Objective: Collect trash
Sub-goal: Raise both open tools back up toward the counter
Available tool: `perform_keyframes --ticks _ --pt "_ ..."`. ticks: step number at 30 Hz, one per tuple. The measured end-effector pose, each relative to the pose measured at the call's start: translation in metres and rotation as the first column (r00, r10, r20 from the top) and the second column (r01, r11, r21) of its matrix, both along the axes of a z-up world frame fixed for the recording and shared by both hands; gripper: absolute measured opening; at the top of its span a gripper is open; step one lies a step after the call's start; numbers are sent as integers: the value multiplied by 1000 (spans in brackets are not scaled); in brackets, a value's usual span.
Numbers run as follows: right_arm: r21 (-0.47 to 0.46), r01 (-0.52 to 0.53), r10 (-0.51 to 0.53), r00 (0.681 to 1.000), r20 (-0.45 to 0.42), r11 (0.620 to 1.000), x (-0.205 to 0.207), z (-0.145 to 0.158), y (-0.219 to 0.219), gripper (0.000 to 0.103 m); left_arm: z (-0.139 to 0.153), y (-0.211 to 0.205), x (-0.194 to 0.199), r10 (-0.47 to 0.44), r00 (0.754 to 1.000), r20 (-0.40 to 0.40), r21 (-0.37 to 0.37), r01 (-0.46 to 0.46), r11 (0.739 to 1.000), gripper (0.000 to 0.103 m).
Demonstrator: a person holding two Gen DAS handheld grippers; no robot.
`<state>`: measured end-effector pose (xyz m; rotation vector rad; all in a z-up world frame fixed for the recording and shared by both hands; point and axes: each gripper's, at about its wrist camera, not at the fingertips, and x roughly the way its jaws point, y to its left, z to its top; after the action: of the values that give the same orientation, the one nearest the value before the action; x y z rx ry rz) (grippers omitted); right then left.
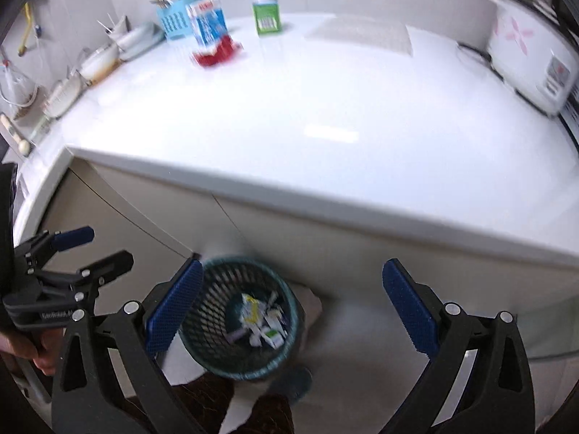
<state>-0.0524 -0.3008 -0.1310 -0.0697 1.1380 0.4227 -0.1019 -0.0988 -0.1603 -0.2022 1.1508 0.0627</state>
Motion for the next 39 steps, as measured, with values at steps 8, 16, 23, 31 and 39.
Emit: perform_keyframes --ticks 8,16,23,31,39 --pt "40 -6 4 999 44 999 39 40 24 95 54 27 17 52 996 70 39 -55 998 97" --pt "27 54 -55 998 22 998 75 49 47 96 80 68 54 72 991 113 46 -78 996 97" --pt "-2 128 -128 991 28 992 110 50 81 95 84 116 103 19 991 130 57 -27 998 97" --pt "-13 242 -242 970 -36 970 155 42 125 95 78 166 179 -42 989 140 50 35 998 97" --pt "-64 365 -370 922 -112 929 198 20 156 95 58 203 262 -109 983 151 46 103 994 97"
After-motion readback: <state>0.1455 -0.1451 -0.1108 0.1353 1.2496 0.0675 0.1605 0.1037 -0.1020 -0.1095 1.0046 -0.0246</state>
